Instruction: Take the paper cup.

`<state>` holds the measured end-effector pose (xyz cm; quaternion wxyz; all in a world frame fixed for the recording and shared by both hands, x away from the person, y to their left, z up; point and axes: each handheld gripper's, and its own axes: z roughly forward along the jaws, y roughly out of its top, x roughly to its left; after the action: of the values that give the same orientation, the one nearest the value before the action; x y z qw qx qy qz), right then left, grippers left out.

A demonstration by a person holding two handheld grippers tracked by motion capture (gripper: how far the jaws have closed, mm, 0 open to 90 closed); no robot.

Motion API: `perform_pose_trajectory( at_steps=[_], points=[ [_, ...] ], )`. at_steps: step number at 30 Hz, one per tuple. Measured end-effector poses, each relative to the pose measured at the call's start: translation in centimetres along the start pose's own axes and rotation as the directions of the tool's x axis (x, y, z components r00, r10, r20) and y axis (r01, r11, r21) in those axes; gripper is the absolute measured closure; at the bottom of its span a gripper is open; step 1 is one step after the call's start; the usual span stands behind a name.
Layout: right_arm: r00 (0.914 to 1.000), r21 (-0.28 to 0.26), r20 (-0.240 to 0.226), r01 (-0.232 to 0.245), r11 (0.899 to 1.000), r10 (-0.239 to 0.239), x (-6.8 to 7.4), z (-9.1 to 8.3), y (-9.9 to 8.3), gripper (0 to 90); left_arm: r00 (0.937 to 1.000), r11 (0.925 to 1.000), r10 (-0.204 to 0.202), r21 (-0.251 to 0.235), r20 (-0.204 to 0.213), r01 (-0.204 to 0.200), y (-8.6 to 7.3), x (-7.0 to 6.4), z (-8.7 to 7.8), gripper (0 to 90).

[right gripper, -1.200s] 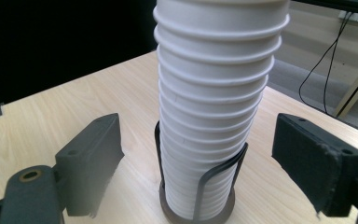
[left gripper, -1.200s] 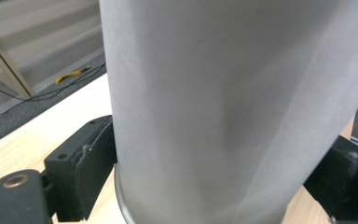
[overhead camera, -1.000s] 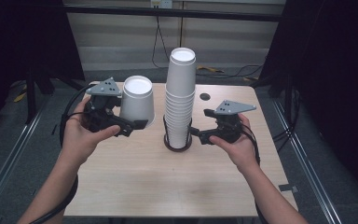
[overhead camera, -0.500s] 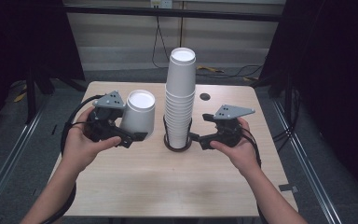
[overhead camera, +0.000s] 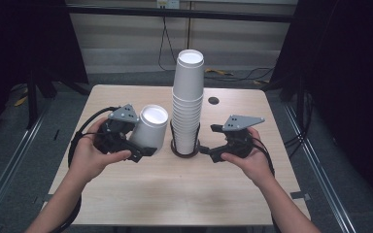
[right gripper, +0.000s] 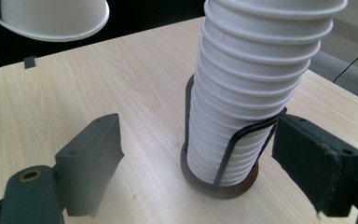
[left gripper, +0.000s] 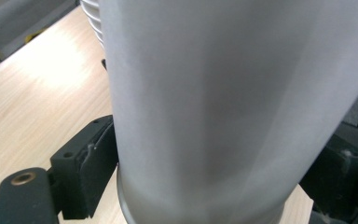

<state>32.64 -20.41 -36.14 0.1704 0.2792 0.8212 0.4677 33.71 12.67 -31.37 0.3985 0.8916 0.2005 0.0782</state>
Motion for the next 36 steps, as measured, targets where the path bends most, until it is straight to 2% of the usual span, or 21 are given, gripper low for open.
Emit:
perform_pose_trajectory(
  at_steps=[4,10,12,14,17,20,21,22,24,28,36],
  points=[
    [0.9999,0.009,-0.010,-0.002,1.000,0.002,-0.2,-0.1,-0.5,15.6,0.9999,0.9997,0.012,0.023,0.006,-0.012,0.0,-0.2,0.4,14.7],
    [0.9993,0.035,-0.036,0.011,0.999,-0.010,-0.4,-0.2,-1.0,15.6,0.9991,0.9944,0.041,0.097,0.008,-0.042,0.0,-0.5,1.2,14.8],
    [0.9989,0.049,-0.044,0.019,0.999,-0.017,-0.4,-0.1,-1.2,15.6,0.9983,0.9908,0.056,0.123,0.016,-0.057,0.0,-0.5,1.5,14.8],
    [0.9985,0.070,-0.044,0.036,0.997,-0.033,-0.3,-0.1,-1.3,15.6,0.9983,0.9885,0.057,0.140,0.006,-0.057,0.0,-0.8,2.0,14.8],
    [0.9974,0.085,-0.053,0.053,0.995,-0.049,-0.2,0.0,-1.5,15.6,0.9964,0.9798,0.084,0.181,0.014,-0.085,0.1,-1.1,2.6,14.8],
    [0.9956,0.101,-0.074,0.065,0.993,-0.057,-0.1,0.0,-1.6,15.6,0.9965,0.9787,0.081,0.188,0.021,-0.084,0.1,-1.3,2.9,14.8],
    [0.9949,0.108,-0.084,0.065,0.992,-0.056,-0.1,-0.1,-1.7,15.6,0.9958,0.9757,0.090,0.199,0.019,-0.092,0.2,-1.3,3.1,14.8],
    [0.9939,0.118,-0.090,0.073,0.990,-0.062,-0.1,-0.1,-1.8,15.6,0.9965,0.9760,0.080,0.201,0.023,-0.083,0.1,-1.4,3.3,14.8],
    [0.9924,0.141,-0.099,0.086,0.986,-0.073,-0.1,-0.1,-1.9,15.6,0.9949,0.9708,0.098,0.218,0.025,-0.101,0.2,-1.5,3.6,14.9],
    [0.9890,0.174,-0.120,0.107,0.979,-0.087,-0.1,-0.2,-2.2,15.5,0.9950,0.9690,0.094,0.226,0.035,-0.099,0.2,-1.8,4.1,14.9],
    [0.9832,0.211,-0.144,0.142,0.967,-0.112,0.2,-0.5,-2.5,15.4,0.9910,0.9546,0.120,0.267,0.058,-0.132,0.4,-2.5,5.4,14.8]
  ],
)
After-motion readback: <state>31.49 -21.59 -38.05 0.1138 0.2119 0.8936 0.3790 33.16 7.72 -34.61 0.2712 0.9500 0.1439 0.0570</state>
